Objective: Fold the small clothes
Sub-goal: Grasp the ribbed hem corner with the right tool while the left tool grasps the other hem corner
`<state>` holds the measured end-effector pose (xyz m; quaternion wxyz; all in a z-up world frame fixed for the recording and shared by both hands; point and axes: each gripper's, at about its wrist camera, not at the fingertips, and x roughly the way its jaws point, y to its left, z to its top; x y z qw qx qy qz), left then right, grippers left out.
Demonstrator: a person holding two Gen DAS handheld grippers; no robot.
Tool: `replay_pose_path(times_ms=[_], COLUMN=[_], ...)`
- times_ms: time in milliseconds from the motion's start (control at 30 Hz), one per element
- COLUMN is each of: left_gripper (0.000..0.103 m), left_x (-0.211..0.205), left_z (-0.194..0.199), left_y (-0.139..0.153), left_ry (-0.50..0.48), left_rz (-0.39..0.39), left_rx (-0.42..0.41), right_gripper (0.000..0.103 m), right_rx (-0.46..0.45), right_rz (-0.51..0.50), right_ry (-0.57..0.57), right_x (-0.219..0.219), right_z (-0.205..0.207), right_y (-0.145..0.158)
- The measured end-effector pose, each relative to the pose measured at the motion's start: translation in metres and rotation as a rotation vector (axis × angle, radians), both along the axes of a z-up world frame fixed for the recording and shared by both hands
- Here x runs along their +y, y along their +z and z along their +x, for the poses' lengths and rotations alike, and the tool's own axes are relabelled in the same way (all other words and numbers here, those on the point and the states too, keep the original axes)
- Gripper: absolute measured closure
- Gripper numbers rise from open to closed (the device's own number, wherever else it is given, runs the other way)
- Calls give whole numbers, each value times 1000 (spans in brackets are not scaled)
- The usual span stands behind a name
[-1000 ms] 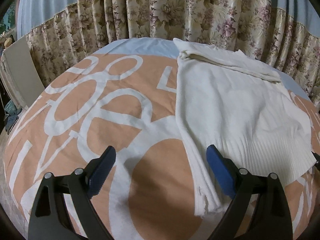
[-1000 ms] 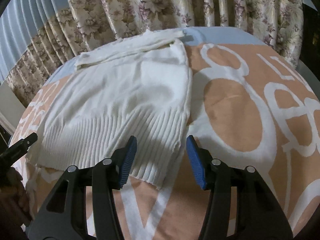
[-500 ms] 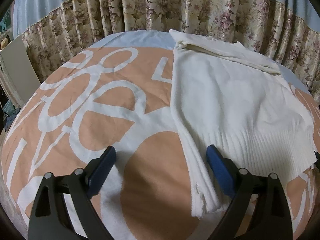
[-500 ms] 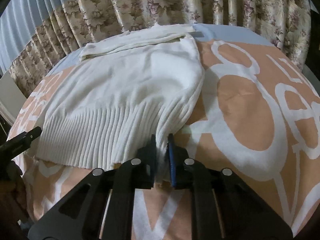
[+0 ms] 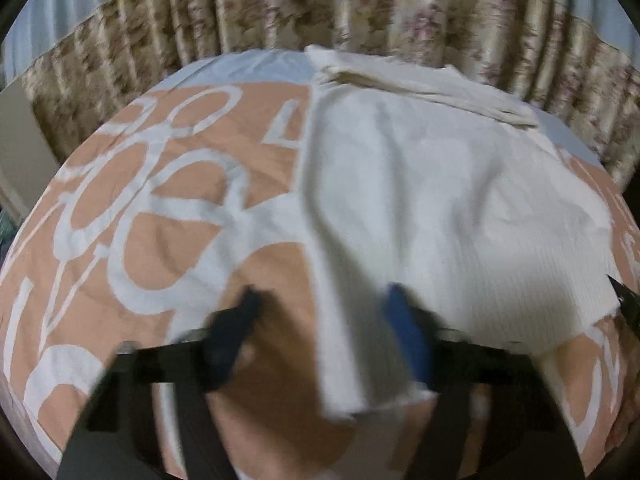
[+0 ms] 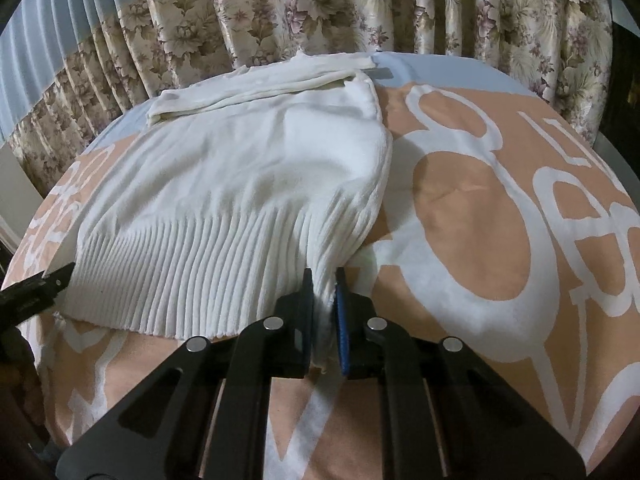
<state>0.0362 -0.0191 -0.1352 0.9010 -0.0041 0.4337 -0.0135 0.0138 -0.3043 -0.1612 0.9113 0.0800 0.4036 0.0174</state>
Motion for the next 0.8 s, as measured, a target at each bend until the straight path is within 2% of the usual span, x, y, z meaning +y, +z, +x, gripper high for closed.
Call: replay_pose_path(times_ms=[33,133,267,567,800], left_gripper=[73,89,93,93,93], left_x=[-4,-13,-4,11,15], left_z=[-1,-4,0,-10,-26], left_y=[0,2,3,19,35], left_ry=[-11,-34,-24,-18,-20], left_rz=[0,3,-50,-47,-53], left_rx=[-6,-18,-6,-46,-81], right_gripper=[93,93,93,94,94], right_rx=[0,0,0,-47,-103], right_rz=[1,4,21,54,67], right_ry=[-1,0,6,7,32], right_x=[0,0,-2,-14,-16], right_z=[0,0,3,-18,-47], right_y=[0,0,2,17,42])
